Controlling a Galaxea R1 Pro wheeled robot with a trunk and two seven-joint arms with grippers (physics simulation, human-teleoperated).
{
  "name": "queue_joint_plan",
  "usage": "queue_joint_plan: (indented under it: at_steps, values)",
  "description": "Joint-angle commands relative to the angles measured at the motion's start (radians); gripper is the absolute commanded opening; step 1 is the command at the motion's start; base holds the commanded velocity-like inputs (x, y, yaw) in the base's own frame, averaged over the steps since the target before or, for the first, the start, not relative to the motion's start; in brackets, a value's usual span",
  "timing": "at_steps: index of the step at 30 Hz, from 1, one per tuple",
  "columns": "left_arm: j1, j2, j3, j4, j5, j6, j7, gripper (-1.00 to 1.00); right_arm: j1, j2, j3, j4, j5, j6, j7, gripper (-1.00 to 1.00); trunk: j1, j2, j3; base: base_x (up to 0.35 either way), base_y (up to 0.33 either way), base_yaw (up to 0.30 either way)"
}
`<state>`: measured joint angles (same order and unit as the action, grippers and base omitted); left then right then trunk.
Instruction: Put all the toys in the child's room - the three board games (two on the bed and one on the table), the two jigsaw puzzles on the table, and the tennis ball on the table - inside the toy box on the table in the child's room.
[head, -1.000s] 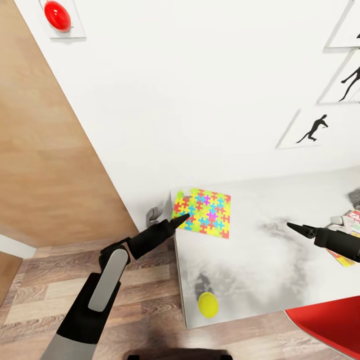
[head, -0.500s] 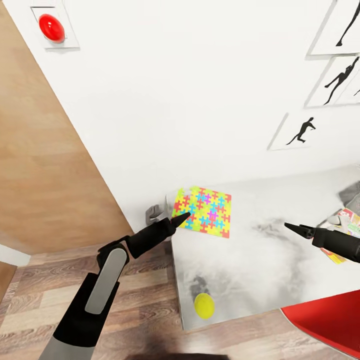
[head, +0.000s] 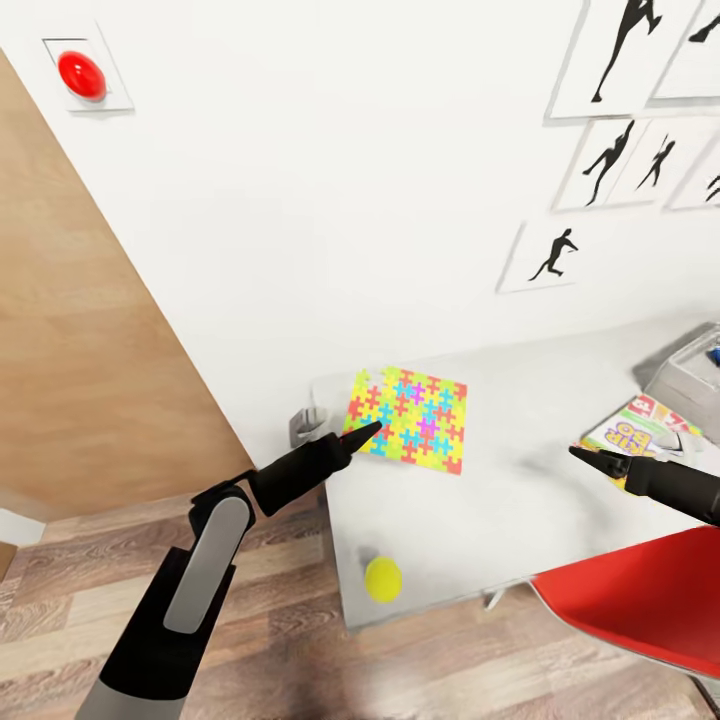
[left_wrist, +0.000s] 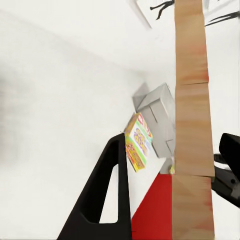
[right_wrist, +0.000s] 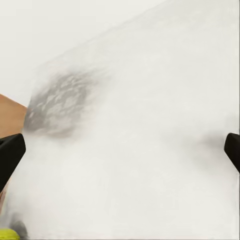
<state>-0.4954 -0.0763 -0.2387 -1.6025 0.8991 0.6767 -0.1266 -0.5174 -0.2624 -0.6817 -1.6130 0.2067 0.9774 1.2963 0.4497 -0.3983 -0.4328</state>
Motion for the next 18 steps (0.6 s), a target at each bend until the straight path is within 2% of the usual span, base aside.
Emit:
queue_joint_plan:
  at_steps: [1, 18]
  values:
    - [0.0, -0.001, 0.002, -0.001, 0.001, 0.005, -0.002, -1.0, -0.001, 0.0, -0.001, -0.001, 0.01, 0.007, 0.01, 1.0, 0.0, -0.002, 0.0, -0.131, -0.036, -0.121]
    - [0.0, -0.001, 0.005, -0.005, 0.008, 0.006, -0.007, -1.0, -0.001, -0.007, -0.007, -0.001, 0.011, 0.011, 0.011, 1.0, 0.0, -0.002, 0.026, -0.027, -0.007, -0.126]
